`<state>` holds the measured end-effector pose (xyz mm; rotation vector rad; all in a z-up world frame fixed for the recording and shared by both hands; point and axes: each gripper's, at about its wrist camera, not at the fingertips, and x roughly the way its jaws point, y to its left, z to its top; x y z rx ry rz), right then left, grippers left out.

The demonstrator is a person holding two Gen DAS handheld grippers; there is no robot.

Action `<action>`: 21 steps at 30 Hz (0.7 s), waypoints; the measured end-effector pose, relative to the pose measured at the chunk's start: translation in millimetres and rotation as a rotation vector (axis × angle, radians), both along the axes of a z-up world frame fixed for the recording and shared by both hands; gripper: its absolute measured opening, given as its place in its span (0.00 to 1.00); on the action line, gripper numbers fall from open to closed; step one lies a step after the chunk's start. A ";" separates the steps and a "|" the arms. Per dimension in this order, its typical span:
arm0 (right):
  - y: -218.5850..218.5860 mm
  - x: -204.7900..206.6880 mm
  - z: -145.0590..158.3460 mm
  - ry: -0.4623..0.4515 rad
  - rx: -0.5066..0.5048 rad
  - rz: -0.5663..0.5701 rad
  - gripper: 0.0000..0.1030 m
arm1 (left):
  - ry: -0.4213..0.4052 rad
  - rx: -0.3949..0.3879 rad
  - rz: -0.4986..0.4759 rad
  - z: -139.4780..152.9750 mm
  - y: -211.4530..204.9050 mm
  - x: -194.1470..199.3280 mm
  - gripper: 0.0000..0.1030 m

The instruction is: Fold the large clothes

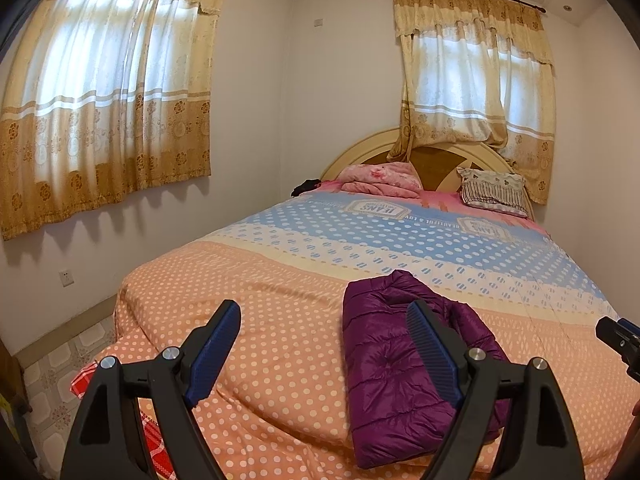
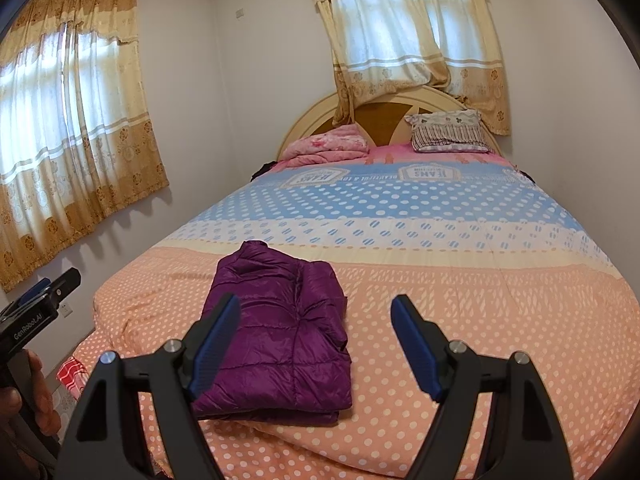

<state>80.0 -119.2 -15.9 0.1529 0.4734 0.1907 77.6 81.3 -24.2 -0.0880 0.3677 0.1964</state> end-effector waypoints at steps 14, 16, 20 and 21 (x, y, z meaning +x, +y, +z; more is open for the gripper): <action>3.0 -3.4 -1.5 0.006 0.009 0.012 0.78 | 0.006 0.001 -0.003 0.3 -1.1 -1.2 0.83; 3.2 -3.4 -1.6 0.006 0.009 0.011 0.78 | 0.005 -0.001 -0.004 0.1 -1.1 -1.6 0.83; 4.2 -3.6 -1.6 0.010 0.011 0.013 0.78 | 0.007 0.000 -0.002 0.8 -1.0 -0.6 0.83; 4.4 -3.5 -1.3 0.010 0.012 0.014 0.78 | 0.008 0.001 -0.002 0.9 -0.6 -0.4 0.83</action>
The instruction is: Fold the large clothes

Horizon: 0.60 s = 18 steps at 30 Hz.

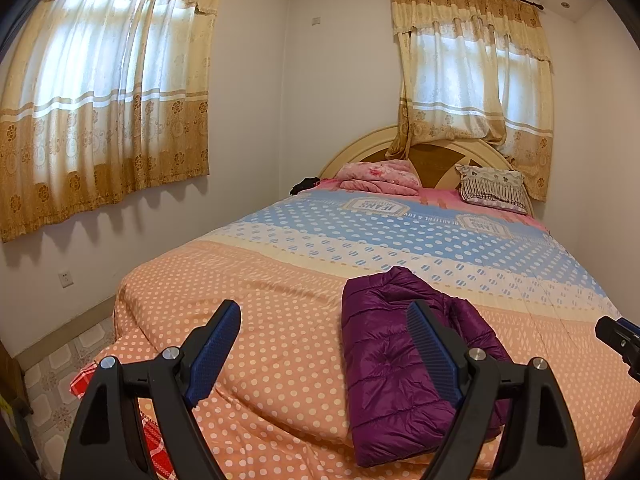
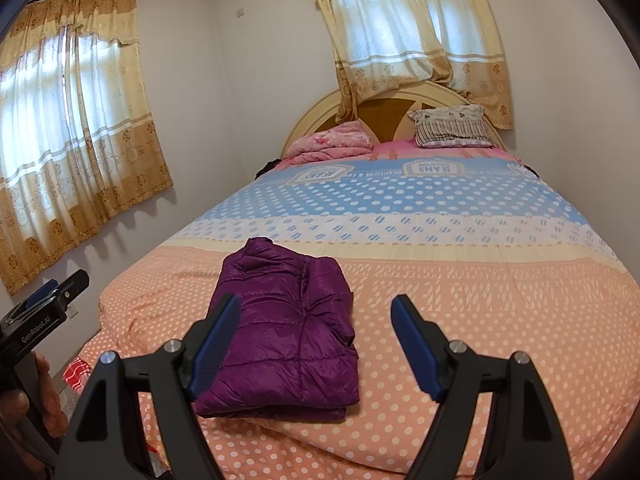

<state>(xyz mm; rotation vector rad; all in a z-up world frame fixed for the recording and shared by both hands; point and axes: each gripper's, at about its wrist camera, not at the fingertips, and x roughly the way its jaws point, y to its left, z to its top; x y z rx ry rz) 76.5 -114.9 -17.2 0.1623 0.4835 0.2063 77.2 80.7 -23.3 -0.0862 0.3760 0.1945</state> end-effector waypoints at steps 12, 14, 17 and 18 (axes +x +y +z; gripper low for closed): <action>1.6 0.2 -0.2 0.002 0.001 0.003 0.78 | 0.011 0.004 -0.007 -1.6 1.8 3.2 0.83; 1.4 0.2 -0.3 0.001 0.002 0.004 0.78 | 0.011 0.004 -0.007 -1.6 1.6 3.2 0.83; 1.9 0.0 -0.5 0.001 0.003 0.005 0.78 | 0.014 0.001 -0.008 -2.0 1.8 3.5 0.83; 2.9 0.0 -0.5 0.002 0.003 0.005 0.78 | 0.017 -0.002 -0.013 -2.6 2.1 4.1 0.83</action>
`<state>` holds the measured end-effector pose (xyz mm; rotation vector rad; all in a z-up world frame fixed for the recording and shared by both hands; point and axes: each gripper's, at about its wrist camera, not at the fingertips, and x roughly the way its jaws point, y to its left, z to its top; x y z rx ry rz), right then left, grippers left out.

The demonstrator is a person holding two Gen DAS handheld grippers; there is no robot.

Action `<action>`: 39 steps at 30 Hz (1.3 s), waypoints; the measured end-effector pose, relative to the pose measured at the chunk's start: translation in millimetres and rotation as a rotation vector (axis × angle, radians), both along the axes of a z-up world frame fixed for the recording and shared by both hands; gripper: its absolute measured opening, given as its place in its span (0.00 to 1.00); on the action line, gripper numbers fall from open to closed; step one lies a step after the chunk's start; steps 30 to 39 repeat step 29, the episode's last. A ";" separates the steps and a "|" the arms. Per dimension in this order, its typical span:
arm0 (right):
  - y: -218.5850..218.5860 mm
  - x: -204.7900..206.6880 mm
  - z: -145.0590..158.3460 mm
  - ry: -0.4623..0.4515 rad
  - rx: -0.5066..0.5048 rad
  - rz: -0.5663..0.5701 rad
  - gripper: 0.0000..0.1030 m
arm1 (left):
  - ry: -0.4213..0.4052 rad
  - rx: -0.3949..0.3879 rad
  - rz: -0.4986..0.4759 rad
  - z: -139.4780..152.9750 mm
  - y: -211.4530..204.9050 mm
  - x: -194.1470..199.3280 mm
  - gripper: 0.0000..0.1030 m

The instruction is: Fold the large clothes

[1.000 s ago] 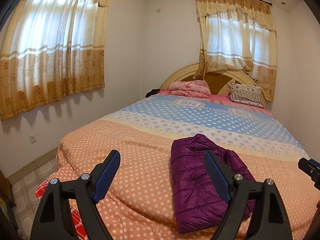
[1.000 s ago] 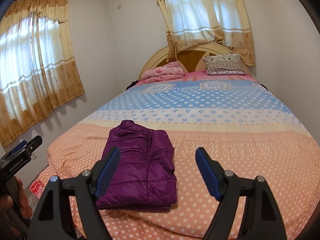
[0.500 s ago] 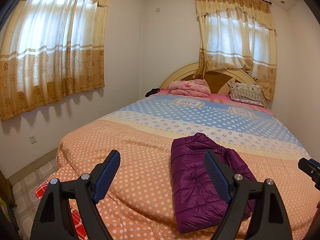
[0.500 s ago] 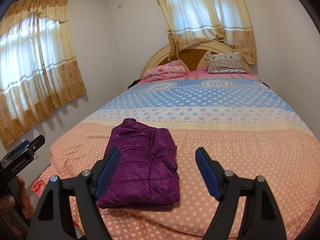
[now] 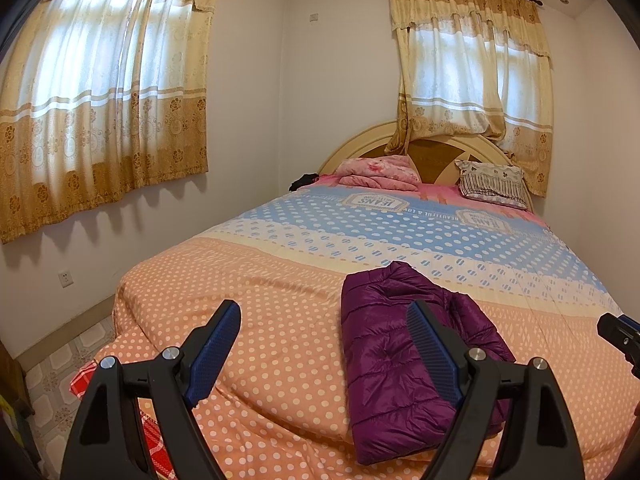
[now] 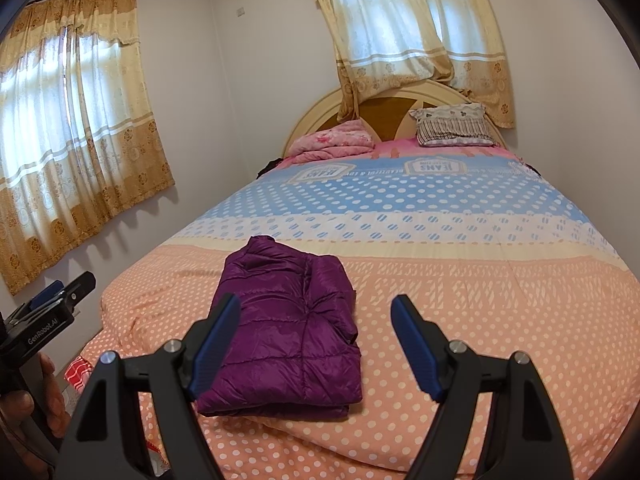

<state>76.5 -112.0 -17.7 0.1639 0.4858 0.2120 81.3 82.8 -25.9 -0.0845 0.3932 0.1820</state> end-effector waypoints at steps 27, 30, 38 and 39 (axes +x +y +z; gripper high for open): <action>4.6 -2.0 -2.4 0.002 -0.001 0.009 0.78 | 0.054 0.023 -0.004 -12.4 -0.4 8.9 0.83; 4.2 -1.6 -2.6 0.004 0.000 0.009 0.78 | 0.048 0.022 -0.006 -11.5 -1.2 8.6 0.83; 4.2 -1.6 -2.6 0.004 0.000 0.009 0.78 | 0.048 0.022 -0.006 -11.5 -1.2 8.6 0.83; 4.2 -1.6 -2.6 0.004 0.000 0.009 0.78 | 0.048 0.022 -0.006 -11.5 -1.2 8.6 0.83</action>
